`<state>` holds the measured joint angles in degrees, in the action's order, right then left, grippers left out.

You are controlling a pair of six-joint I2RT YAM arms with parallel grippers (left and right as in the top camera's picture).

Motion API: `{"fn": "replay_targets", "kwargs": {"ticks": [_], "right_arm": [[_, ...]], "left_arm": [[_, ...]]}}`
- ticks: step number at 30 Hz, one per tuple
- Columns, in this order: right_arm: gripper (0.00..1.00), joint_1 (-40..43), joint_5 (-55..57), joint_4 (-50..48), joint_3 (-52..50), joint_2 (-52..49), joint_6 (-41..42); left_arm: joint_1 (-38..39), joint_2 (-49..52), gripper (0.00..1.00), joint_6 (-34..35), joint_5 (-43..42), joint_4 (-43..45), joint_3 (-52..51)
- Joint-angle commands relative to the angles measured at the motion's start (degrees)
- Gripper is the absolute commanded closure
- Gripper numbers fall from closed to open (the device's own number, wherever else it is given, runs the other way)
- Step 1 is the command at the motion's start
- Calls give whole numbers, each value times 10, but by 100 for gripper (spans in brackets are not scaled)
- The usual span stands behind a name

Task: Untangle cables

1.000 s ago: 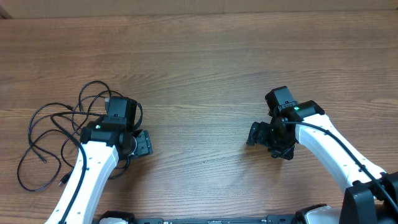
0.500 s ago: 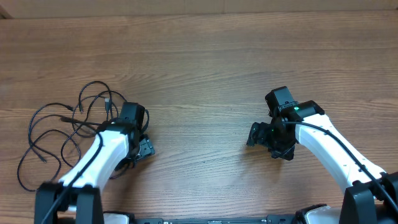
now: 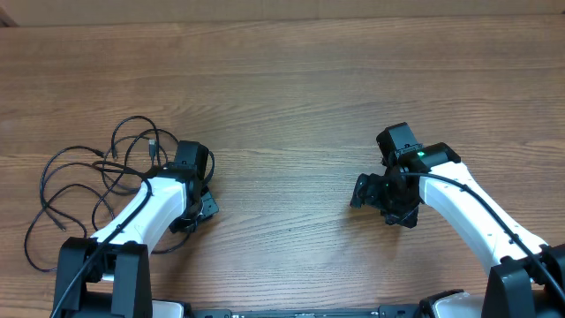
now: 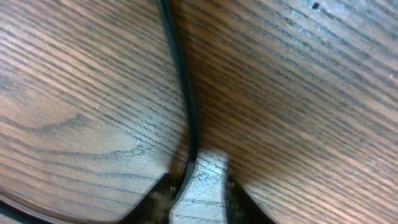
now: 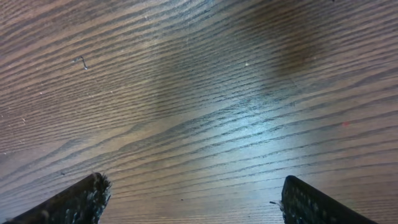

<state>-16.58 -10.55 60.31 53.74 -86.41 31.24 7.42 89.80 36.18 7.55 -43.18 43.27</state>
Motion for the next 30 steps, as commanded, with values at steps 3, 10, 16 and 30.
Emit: {"fn": "replay_targets", "kwargs": {"ticks": [3, 10, 16, 30], "right_arm": [[12, 2, -2, 1, 10, 8, -2], [12, 2, -2, 3, 10, 8, -2], [12, 2, -2, 3, 10, 8, -2], [12, 2, -2, -2, 10, 8, -2]], "left_arm": [[-9, 21, 94, -22, 10, -9, 7], [-99, 20, 96, -84, 50, -127, 190], [-170, 20, 96, -164, 51, -172, 367], [-223, 21, 66, -178, 49, -241, 471]]}}
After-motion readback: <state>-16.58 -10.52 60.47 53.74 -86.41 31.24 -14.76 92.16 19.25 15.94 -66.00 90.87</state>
